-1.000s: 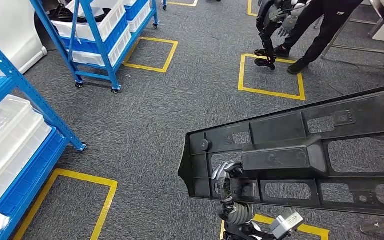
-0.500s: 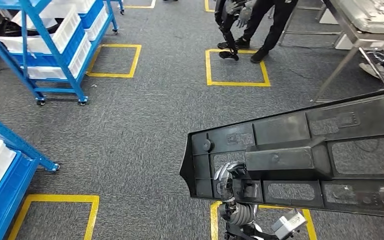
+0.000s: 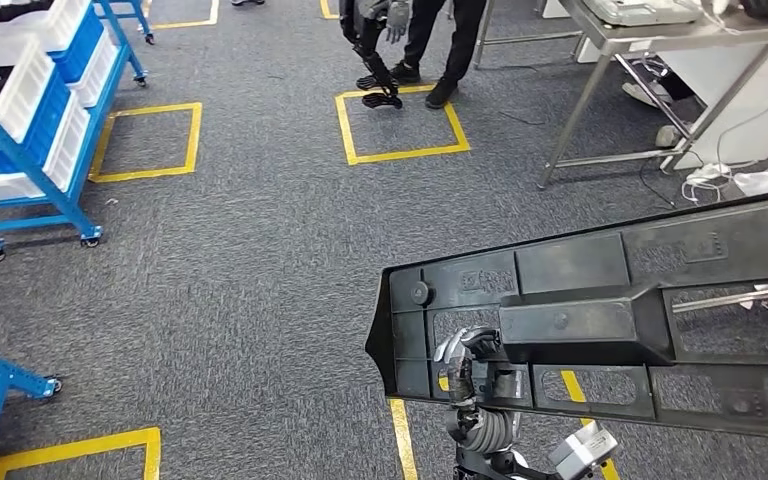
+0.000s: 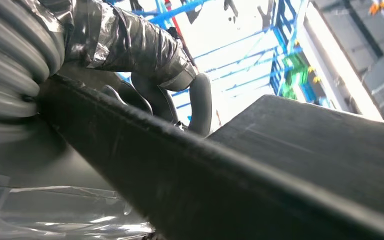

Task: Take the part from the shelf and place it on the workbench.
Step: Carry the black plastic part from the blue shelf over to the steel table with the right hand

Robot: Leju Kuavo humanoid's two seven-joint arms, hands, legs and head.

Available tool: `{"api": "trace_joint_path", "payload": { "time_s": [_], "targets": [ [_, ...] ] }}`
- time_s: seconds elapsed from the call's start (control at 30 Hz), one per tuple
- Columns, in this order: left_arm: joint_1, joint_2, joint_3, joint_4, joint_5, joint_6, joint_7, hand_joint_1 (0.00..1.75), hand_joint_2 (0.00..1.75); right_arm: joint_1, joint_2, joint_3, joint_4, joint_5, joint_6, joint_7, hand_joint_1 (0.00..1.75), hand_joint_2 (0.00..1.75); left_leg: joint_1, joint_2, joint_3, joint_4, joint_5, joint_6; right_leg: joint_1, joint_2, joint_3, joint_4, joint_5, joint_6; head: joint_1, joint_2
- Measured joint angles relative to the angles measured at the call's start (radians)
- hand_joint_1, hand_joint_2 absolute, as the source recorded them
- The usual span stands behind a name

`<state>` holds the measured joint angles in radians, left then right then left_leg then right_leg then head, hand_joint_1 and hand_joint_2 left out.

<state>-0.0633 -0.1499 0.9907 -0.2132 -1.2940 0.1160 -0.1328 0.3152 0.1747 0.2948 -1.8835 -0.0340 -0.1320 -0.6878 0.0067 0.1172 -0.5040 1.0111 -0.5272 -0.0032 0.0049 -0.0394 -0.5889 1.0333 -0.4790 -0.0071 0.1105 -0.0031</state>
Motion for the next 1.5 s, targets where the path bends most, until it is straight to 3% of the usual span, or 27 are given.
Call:
{"api": "trace_joint_path", "payload": {
  "time_s": [0.07, 0.13, 0.17, 0.2, 0.23, 0.3, 0.33, 0.37, 0.43, 0.63, 0.7, 0.73, 0.8, 0.83, 0.87, 0.9, 0.97, 1.0, 1.07, 1.1, 1.17, 1.23, 1.3, 1.33, 1.4, 1.47, 1.5],
  "targets": [
    [0.0, 0.0, 0.0, 0.0, 0.0, 0.0, 0.0, 0.0, 1.75, 0.003, 0.0, -0.002, 0.0, 0.0, 0.0, 0.0, 1.75, 1.75, 0.003, -0.047, -0.017, 0.049, -0.037, -0.009, -0.006, 0.021, 0.004, -0.01, 0.006, -0.014, 0.0, 0.0],
    [0.004, 0.0, 0.001, 0.0, 0.0, 0.001, 0.0, 0.0, 1.75, 0.004, 0.001, -0.003, 0.0, 0.0, 0.0, 0.0, 1.75, 1.75, 0.005, -0.099, -0.074, 0.172, -0.102, -0.012, -0.008, 0.042, 0.004, -0.011, 0.008, -0.023, 0.0, 0.0],
    [0.006, 0.0, 0.001, 0.0, 0.0, 0.001, 0.0, 0.0, 1.75, 0.004, 0.001, -0.004, 0.0, 0.0, 0.0, 0.001, 1.75, 1.75, 0.005, -0.107, -0.106, 0.236, -0.127, -0.013, -0.007, 0.055, 0.002, -0.009, 0.007, -0.025, 0.0, 0.0],
    [0.007, 0.0, 0.001, 0.0, 0.0, 0.001, 0.0, 0.0, 1.75, 0.004, 0.001, -0.004, 0.0, 0.0, 0.0, 0.001, 1.75, 1.75, 0.005, -0.109, -0.128, 0.276, -0.133, -0.013, -0.006, 0.07, 0.001, -0.006, 0.007, -0.025, 0.0, 0.0],
    [0.008, 0.0, 0.002, 0.0, 0.0, 0.001, 0.0, 0.0, 1.75, 0.005, 0.002, -0.004, 0.0, 0.0, 0.0, 0.001, 1.75, 1.75, 0.005, -0.11, -0.134, 0.281, -0.119, -0.013, -0.005, 0.086, 0.001, -0.003, 0.006, -0.025, 0.0, 0.0],
    [0.008, 0.0, 0.003, 0.0, 0.0, 0.001, 0.0, 0.0, 1.75, 0.005, 0.002, -0.005, 0.0, 0.0, 0.0, 0.001, 1.75, 1.75, 0.007, -0.126, -0.094, 0.177, -0.045, -0.01, -0.006, 0.118, 0.0, 0.006, 0.004, -0.022, 0.0, 0.0],
    [0.008, 0.001, 0.005, 0.0, 0.0, 0.001, 0.0, 0.0, 1.75, 0.005, 0.002, -0.005, 0.0, 0.0, 0.0, 0.001, 1.75, 1.75, 0.008, -0.155, -0.067, 0.111, -0.017, -0.009, -0.007, 0.132, -0.003, 0.012, 0.002, -0.018, 0.0, 0.0],
    [0.008, 0.001, 0.006, 0.0, 0.0, 0.001, 0.0, 0.0, 1.75, 0.005, 0.002, -0.005, 0.0, 0.0, 0.0, 0.001, 1.75, 1.75, 0.01, -0.182, -0.046, 0.06, 0.002, -0.006, -0.008, 0.145, -0.007, 0.018, 0.0, -0.014, 0.0, 0.0],
    [0.007, 0.001, 0.008, 0.0, 0.001, 0.001, -0.001, 0.0, 1.75, 0.006, 0.002, -0.006, 0.0, 0.0, 0.0, 0.001, 1.75, 1.75, 0.01, -0.213, -0.034, 0.028, 0.002, -0.001, -0.011, 0.165, -0.018, 0.023, 0.002, -0.003, 0.0, 0.0],
    [0.005, 0.001, 0.008, 0.0, 0.001, 0.002, -0.001, 0.0, 1.75, 0.006, 0.002, -0.006, 0.0, 0.0, 0.0, 0.001, 1.75, 1.75, 0.005, -0.203, -0.034, 0.027, 0.004, 0.004, -0.014, 0.177, -0.022, 0.02, 0.005, 0.004, 0.0, 0.0],
    [0.004, 0.0, 0.008, 0.0, 0.001, 0.002, -0.001, 0.0, 1.75, 0.008, 0.002, -0.008, 0.0, 0.0, 0.001, 0.0, 1.75, 1.75, 0.007, -0.184, -0.028, 0.018, 0.009, 0.013, -0.012, 0.175, -0.025, 0.022, 0.006, 0.011, 0.0, 0.0],
    [0.004, 0.0, 0.008, 0.0, 0.001, 0.002, 0.0, 0.0, 1.75, 0.009, 0.003, -0.01, 0.0, 0.0, 0.002, -0.001, 1.75, 1.75, 0.008, -0.169, -0.025, 0.01, 0.014, 0.021, -0.01, 0.154, -0.032, 0.037, -0.004, 0.015, 0.001, 0.0],
    [0.006, 0.0, 0.011, 0.0, 0.0, 0.004, 0.0, 0.0, 1.75, 0.014, 0.004, -0.016, 0.0, 0.0, 0.01, -0.002, 1.75, 1.75, 0.009, -0.115, -0.018, -0.002, 0.019, 0.033, -0.011, 0.082, -0.086, 0.148, -0.056, 0.025, 0.002, 0.0],
    [0.007, 0.0, 0.013, 0.0, -0.001, 0.004, -0.001, 0.0, 1.75, 0.016, 0.006, -0.021, 0.001, 0.001, 0.016, -0.002, 1.75, 1.75, 0.008, -0.088, -0.016, -0.003, 0.016, 0.034, -0.014, 0.054, -0.101, 0.182, -0.064, 0.028, 0.002, 0.0],
    [0.007, 0.001, 0.015, 0.0, -0.001, 0.005, -0.001, 0.0, 1.75, 0.018, 0.008, -0.025, 0.001, 0.003, 0.021, -0.002, 1.75, 1.75, 0.006, -0.06, -0.012, -0.003, 0.012, 0.032, -0.017, 0.033, -0.097, 0.181, -0.054, 0.03, 0.002, 0.0],
    [0.006, 0.001, 0.016, 0.0, -0.002, 0.005, -0.001, 0.0, 1.75, 0.021, 0.011, -0.029, 0.001, 0.005, 0.024, -0.002, 1.75, 1.75, 0.006, -0.039, -0.007, -0.003, 0.007, 0.029, -0.017, 0.008, -0.066, 0.126, -0.027, 0.029, 0.002, 0.0],
    [0.005, 0.001, 0.017, 0.0, -0.002, 0.005, -0.001, 0.0, 1.75, 0.022, 0.014, -0.032, 0.001, 0.012, 0.026, -0.002, 1.75, 1.75, 0.003, -0.019, 0.002, -0.003, -0.001, 0.02, -0.006, -0.029, -0.01, 0.022, 0.003, 0.02, 0.002, 0.0],
    [0.004, 0.001, 0.017, 0.0, -0.002, 0.007, -0.001, 0.0, 1.75, 0.023, 0.016, -0.033, 0.001, 0.017, 0.026, -0.002, 1.75, 1.75, 0.002, -0.01, 0.006, -0.003, -0.003, 0.015, -0.001, -0.037, -0.003, 0.005, 0.002, 0.015, 0.002, 0.0],
    [0.0, -0.001, 0.017, 0.0, -0.002, 0.013, -0.001, 0.0, 1.75, 0.027, 0.019, -0.035, 0.001, 0.028, 0.026, -0.001, 1.75, 1.75, 0.001, 0.007, 0.013, -0.008, -0.007, 0.003, 0.003, -0.014, -0.004, 0.003, 0.003, 0.006, 0.002, 0.0],
    [-0.003, -0.002, 0.017, 0.0, -0.001, 0.017, -0.001, 0.0, 1.75, 0.03, 0.021, -0.036, 0.001, 0.033, 0.026, -0.001, 1.75, 1.75, 0.003, 0.001, 0.017, -0.004, -0.013, -0.002, 0.001, -0.003, -0.001, -0.003, 0.005, 0.001, 0.002, 0.0],
    [-0.004, -0.003, 0.018, 0.0, -0.002, 0.028, -0.006, 0.0, 1.75, 0.034, 0.025, -0.038, 0.0, 0.042, 0.025, -0.001, 1.75, 1.75, 0.006, -0.046, -0.001, 0.047, -0.049, -0.009, -0.006, 0.018, 0.007, -0.014, 0.01, -0.013, 0.002, 0.0],
    [-0.001, -0.004, 0.019, 0.0, -0.006, 0.04, -0.017, 0.0, 1.75, 0.036, 0.028, -0.04, 0.001, 0.051, 0.024, -0.001, 1.75, 1.75, 0.007, -0.095, -0.064, 0.175, -0.111, -0.011, -0.007, 0.042, 0.01, -0.017, 0.01, -0.021, 0.001, 0.0],
    [0.004, -0.004, 0.019, 0.0, -0.008, 0.048, -0.038, 0.0, 1.75, 0.038, 0.031, -0.044, 0.001, 0.058, 0.02, 0.0, 1.75, 1.75, 0.007, -0.108, -0.124, 0.279, -0.137, -0.013, -0.006, 0.072, 0.01, -0.013, 0.008, -0.023, 0.002, 0.0],
    [0.006, -0.005, 0.02, 0.0, -0.006, 0.049, -0.051, 0.0, 1.75, 0.041, 0.033, -0.047, 0.001, 0.06, 0.017, 0.0, 1.75, 1.75, 0.007, -0.109, -0.132, 0.283, -0.121, -0.012, -0.005, 0.089, 0.01, -0.011, 0.007, -0.024, 0.002, 0.0],
    [0.007, -0.005, 0.021, 0.0, -0.002, 0.045, -0.078, 0.0, 1.75, 0.047, 0.035, -0.051, 0.001, 0.064, 0.012, 0.0, 1.75, 1.75, 0.008, -0.124, -0.098, 0.183, -0.045, -0.009, -0.007, 0.12, 0.011, -0.003, 0.003, -0.02, 0.002, 0.0],
    [0.007, -0.004, 0.021, 0.0, -0.001, 0.038, -0.099, 0.0, 1.75, 0.051, 0.036, -0.054, 0.001, 0.069, 0.01, -0.001, 1.75, 1.75, 0.011, -0.18, -0.055, 0.067, 0.006, -0.003, -0.008, 0.147, 0.005, 0.007, -0.001, -0.012, 0.002, 0.0],
    [0.006, -0.004, 0.022, 0.0, -0.001, 0.032, -0.105, 0.0, 1.75, 0.052, 0.036, -0.055, 0.001, 0.072, 0.01, -0.001, 1.75, 1.75, 0.011, -0.202, -0.044, 0.036, 0.014, -0.001, -0.009, 0.159, 0.0, 0.011, -0.001, -0.005, 0.002, 0.0]
  ]
}}
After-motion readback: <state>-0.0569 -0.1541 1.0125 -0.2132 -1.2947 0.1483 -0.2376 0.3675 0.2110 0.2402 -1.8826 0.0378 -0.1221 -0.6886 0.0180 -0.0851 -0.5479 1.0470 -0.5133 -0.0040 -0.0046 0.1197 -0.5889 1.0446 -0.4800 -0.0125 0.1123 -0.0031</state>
